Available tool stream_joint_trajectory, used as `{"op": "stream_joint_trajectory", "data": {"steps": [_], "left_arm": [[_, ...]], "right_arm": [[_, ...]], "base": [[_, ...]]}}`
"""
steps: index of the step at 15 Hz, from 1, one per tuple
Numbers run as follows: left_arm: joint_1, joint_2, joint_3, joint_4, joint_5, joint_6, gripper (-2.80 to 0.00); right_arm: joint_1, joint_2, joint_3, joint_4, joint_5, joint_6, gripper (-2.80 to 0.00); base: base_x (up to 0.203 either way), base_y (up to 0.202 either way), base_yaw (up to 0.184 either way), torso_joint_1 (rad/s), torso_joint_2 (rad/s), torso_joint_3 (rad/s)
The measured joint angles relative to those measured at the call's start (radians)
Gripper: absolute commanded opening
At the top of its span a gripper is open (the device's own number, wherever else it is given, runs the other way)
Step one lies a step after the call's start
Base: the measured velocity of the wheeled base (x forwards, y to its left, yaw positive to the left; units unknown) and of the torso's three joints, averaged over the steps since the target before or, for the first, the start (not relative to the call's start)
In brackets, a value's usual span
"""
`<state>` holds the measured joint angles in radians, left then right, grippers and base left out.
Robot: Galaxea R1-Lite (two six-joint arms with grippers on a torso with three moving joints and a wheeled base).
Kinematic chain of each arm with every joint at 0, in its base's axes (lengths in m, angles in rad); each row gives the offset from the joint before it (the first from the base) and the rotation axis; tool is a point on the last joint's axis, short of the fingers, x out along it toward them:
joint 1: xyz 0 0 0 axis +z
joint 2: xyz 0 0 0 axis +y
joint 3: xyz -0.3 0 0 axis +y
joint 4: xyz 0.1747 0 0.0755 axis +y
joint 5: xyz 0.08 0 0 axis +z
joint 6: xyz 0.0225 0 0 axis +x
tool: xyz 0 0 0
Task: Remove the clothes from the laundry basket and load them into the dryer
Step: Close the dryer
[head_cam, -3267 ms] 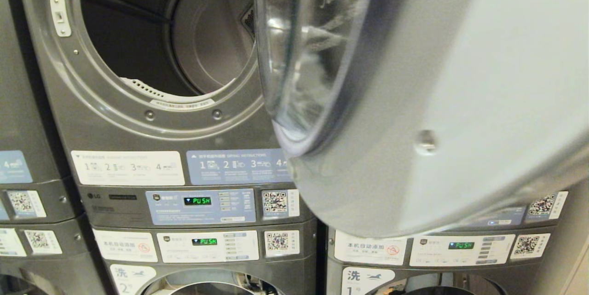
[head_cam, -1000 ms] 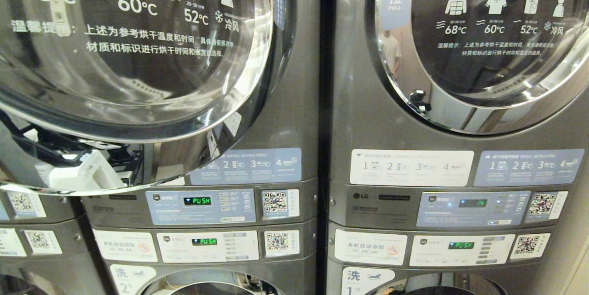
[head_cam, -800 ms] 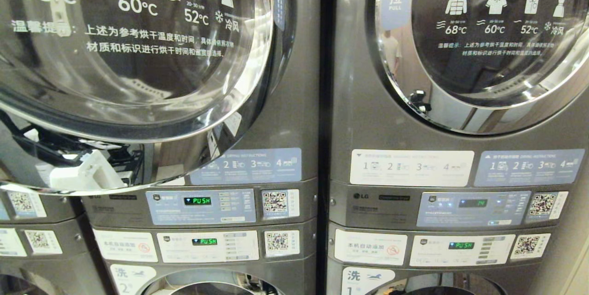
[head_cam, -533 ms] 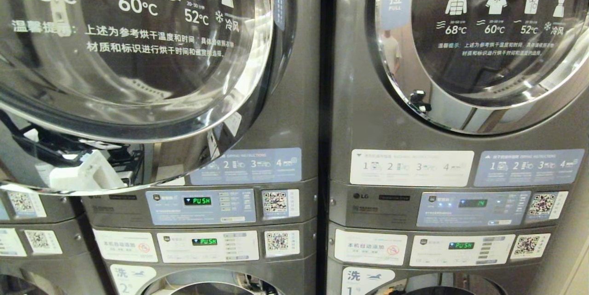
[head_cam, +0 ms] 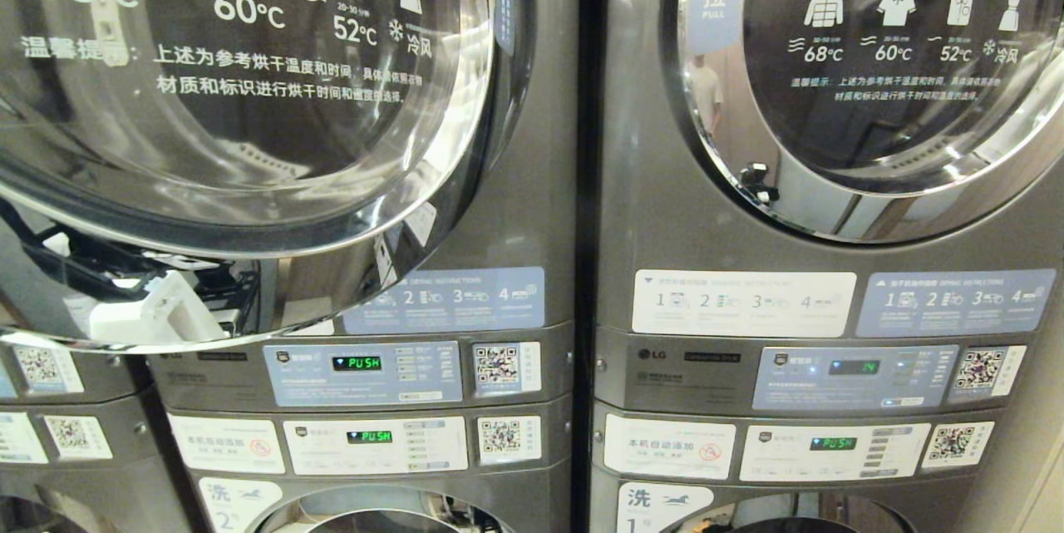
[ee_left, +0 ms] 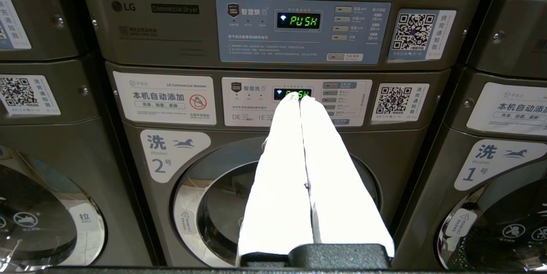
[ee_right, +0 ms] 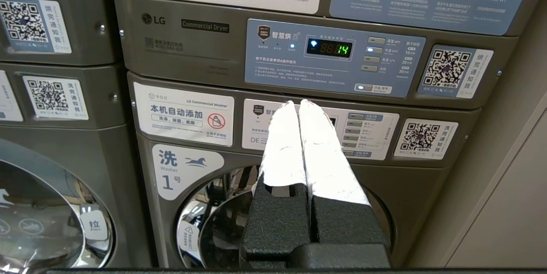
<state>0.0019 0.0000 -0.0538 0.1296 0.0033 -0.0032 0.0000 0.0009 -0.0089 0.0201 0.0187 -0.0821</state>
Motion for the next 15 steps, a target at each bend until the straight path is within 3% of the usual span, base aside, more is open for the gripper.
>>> {"op": "stream_joint_trajectory", "data": {"steps": [2, 4, 7, 10, 13, 15], "left_arm": [[-0.001, 0.002, -0.022, -0.018, -0.044, 0.056, -2.80], [-0.001, 0.031, -0.148, -0.052, -0.137, 0.081, -2.80], [-0.016, 0.222, -0.523, -0.084, -0.290, 0.059, -2.80], [-0.049, 0.485, -0.917, -0.097, -0.400, 0.013, -2.80], [-0.078, 0.677, -1.117, -0.104, -0.477, -0.019, -2.80], [-0.083, 0.779, -1.206, -0.107, -0.484, -0.020, -2.80]], "right_arm": [[0.000, 0.000, 0.001, -0.002, -0.002, 0.006, -2.80], [0.000, 0.000, 0.001, -0.001, -0.002, 0.008, -2.80], [0.000, 0.000, 0.000, -0.001, -0.002, 0.010, -2.80], [0.000, 0.000, 0.000, 0.001, -0.002, 0.008, -2.80], [0.000, 0.000, 0.000, 0.001, -0.004, 0.011, -2.80], [0.000, 0.000, 0.000, -0.001, -0.004, 0.012, -2.80]], "base": [[0.000, 0.000, 0.000, 0.000, 0.00, 0.000], [0.000, 0.000, 0.000, 0.000, 0.00, 0.000], [0.000, 0.000, 0.000, 0.000, 0.00, 0.000], [0.000, 0.000, 0.000, 0.000, 0.00, 0.000], [0.000, 0.000, 0.000, 0.000, 0.00, 0.000], [0.000, 0.000, 0.000, 0.000, 0.00, 0.000]]}}
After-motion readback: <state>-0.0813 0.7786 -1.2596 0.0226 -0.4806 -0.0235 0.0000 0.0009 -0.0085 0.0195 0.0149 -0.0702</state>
